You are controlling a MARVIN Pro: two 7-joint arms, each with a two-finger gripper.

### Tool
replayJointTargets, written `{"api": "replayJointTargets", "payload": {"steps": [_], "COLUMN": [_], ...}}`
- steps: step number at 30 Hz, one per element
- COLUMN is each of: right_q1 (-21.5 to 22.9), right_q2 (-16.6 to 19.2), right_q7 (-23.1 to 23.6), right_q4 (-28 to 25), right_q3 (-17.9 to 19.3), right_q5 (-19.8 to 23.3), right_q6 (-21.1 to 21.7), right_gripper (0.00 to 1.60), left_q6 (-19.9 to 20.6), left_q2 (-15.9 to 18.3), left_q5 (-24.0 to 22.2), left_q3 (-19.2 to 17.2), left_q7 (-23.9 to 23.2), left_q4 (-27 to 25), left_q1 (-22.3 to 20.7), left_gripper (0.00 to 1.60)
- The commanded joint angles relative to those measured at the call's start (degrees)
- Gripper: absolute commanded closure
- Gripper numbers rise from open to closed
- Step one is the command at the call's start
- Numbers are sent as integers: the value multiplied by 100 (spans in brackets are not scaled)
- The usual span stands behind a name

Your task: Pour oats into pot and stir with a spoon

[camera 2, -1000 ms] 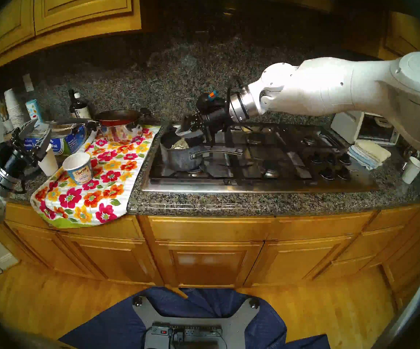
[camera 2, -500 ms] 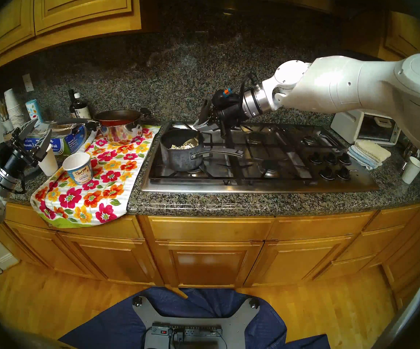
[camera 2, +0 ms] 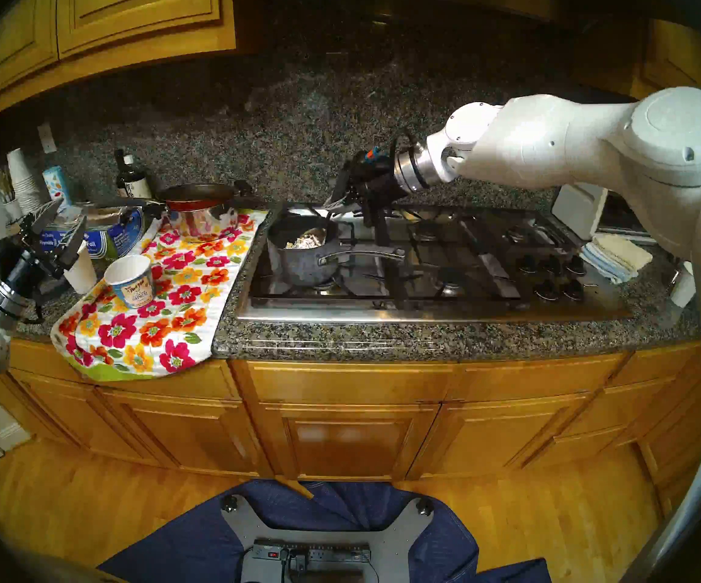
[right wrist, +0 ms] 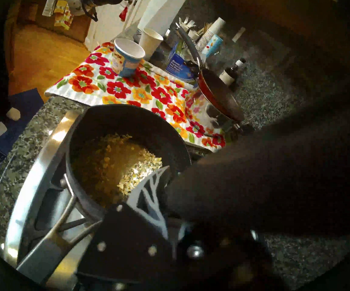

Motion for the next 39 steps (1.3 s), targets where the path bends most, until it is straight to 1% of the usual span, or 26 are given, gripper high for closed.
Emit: {"api": "replayJointTargets", "payload": {"steps": [1,2,3,6,7,9,10,11,12,15,16,17,18,19,20,26,34,35,39], "right_q1": [-172,-158,-118,60,102,249,326,396,475,822,920,904,1029,1003,1083,1390,1549,1549,1570], "right_q2": [-261,-268,-273,-200,-178,-143,-116,-88,-57,42,18,43,70,68,66,159,332,355,465], "right_q7": [147,171,193,246,247,261,270,276,251,237,251,273,242,241,225,43,-387,-414,-653], "right_q4": [342,346,325,169,128,14,-61,-129,-207,-491,-528,-529,-672,-647,-726,-1187,-1763,-1795,-2005], "right_q3": [-69,-72,-90,-123,-138,-209,-236,-252,-266,-337,-403,-330,-397,-349,-408,-523,-719,-734,-847], "right_q5": [-151,-150,-182,-192,-207,-302,-332,-349,-362,-479,-593,-615,-624,-701,-755,-886,-994,-987,-1016], "right_q6": [-116,-142,-180,-235,-250,-305,-330,-344,-358,-416,-445,-465,-461,-485,-492,-440,-229,-206,-107], "right_gripper": [160,160,160,160,160,160,160,160,160,160,160,160,160,160,160,160,160,160,160], "left_q6": [-17,-17,-17,-17,-17,-17,-17,-17,-17,-17,-17,-17,-17,-17,-17,-17,-17,-17,-17], "left_q2": [88,67,89,75,88,75,86,69,86,83,71,86,77,88,83,81,76,85,72], "left_q5": [-4,-39,-2,-23,-1,-22,-2,-31,-2,-7,-30,-4,-20,1,-8,-10,-18,-1,-23], "left_q3": [-169,-181,-172,-182,-176,-182,-175,-183,-173,-168,-173,-163,-169,-161,-164,-168,-178,-173,-183], "left_q7": [-566,-673,-564,-628,-565,-627,-570,-658,-571,-585,-661,-574,-627,-557,-587,-598,-625,-572,-642], "left_q4": [-22,2,-23,-9,-24,-9,-22,-2,-22,-17,0,-19,-7,-22,-16,-14,-9,-21,-6], "left_q1": [-88,-105,-85,-92,-81,-93,-84,-99,-86,-93,-104,-94,-100,-92,-96,-96,-95,-86,-95], "left_gripper": [0,0,0,0,0,0,0,0,0,0,0,0,0,0,0,0,0,0,0]}}
